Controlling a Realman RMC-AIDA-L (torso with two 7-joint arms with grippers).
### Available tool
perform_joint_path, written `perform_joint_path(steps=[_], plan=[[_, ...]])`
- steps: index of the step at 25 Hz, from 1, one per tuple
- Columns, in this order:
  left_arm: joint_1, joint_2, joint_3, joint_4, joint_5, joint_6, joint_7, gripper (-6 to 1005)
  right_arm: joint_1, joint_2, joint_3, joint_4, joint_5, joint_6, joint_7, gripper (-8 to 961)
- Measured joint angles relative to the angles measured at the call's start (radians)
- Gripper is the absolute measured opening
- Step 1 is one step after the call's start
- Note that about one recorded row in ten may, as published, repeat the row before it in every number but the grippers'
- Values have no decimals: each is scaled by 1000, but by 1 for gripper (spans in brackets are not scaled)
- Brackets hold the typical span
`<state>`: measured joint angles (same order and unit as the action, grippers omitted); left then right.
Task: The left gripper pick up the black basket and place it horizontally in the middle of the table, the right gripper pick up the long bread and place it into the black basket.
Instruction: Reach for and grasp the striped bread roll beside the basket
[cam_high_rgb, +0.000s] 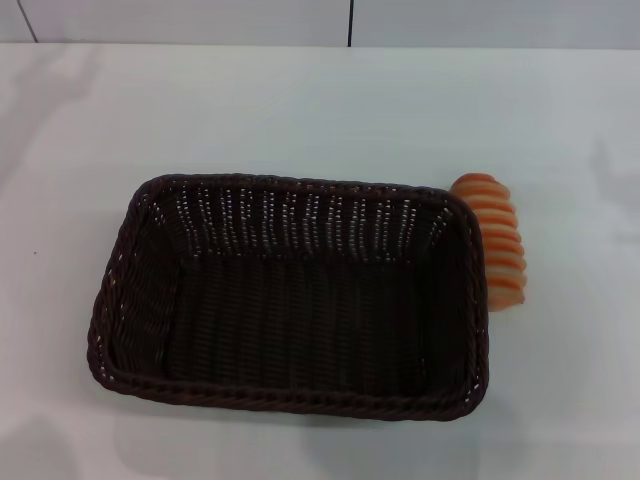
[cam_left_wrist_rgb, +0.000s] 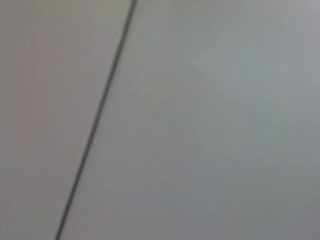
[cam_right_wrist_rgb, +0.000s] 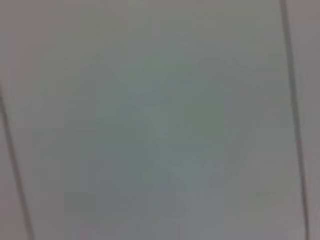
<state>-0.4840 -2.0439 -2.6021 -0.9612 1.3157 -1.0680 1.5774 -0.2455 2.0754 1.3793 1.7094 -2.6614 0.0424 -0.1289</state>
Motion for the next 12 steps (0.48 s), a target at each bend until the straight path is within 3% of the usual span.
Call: perform_joint_path(steps=[1,12], plan=[[1,2,-4,5,-1,1,0,502,5,0,7,38,2,97,0,642],[21,5,-46,21,-31,-3,-2,502,75,2,54,164,8,521,7,641]])
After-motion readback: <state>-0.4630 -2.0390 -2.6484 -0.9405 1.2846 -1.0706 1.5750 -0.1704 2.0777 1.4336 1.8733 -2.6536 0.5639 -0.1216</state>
